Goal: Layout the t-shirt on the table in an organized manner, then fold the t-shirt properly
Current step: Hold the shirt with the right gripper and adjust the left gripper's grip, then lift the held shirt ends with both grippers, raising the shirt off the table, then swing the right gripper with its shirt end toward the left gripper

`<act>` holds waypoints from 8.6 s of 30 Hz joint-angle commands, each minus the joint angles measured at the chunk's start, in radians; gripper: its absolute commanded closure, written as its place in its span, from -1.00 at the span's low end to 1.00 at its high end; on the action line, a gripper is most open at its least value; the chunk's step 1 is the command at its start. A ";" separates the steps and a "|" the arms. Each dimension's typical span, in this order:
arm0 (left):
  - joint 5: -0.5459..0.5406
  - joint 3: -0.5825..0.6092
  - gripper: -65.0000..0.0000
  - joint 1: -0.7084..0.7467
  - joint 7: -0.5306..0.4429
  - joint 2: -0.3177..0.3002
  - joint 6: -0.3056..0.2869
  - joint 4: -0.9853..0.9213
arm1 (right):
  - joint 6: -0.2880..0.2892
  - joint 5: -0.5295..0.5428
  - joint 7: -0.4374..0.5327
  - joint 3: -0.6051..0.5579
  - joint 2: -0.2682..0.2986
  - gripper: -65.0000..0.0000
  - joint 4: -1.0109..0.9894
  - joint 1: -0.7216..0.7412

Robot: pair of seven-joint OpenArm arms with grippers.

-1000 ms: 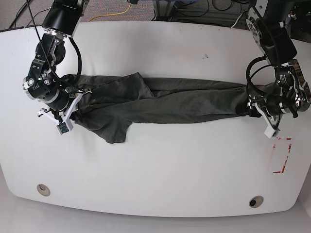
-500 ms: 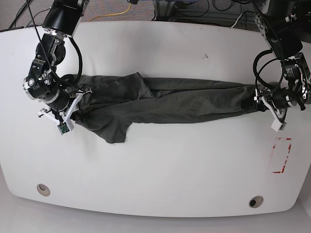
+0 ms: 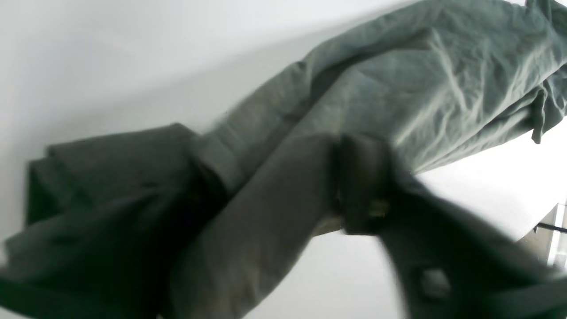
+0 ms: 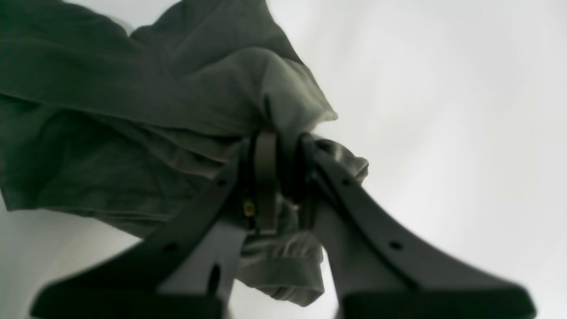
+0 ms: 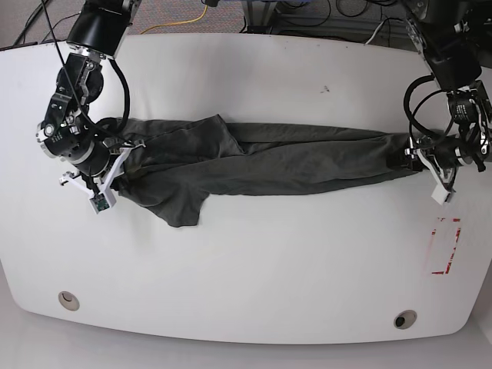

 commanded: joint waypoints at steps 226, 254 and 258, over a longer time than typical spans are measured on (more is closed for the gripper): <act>0.097 0.103 0.91 -0.316 -0.072 -0.196 -0.001 0.299 | -0.001 0.010 0.024 0.005 -0.006 0.80 -0.247 0.419; 0.140 0.065 0.91 -0.380 -0.086 -0.231 -0.001 0.368 | -0.001 0.016 0.026 -0.001 0.070 0.79 -0.253 0.606; 0.117 0.053 0.91 -0.391 -0.020 -0.238 -0.001 0.370 | -0.001 0.012 -0.002 0.001 0.070 0.70 -0.245 0.602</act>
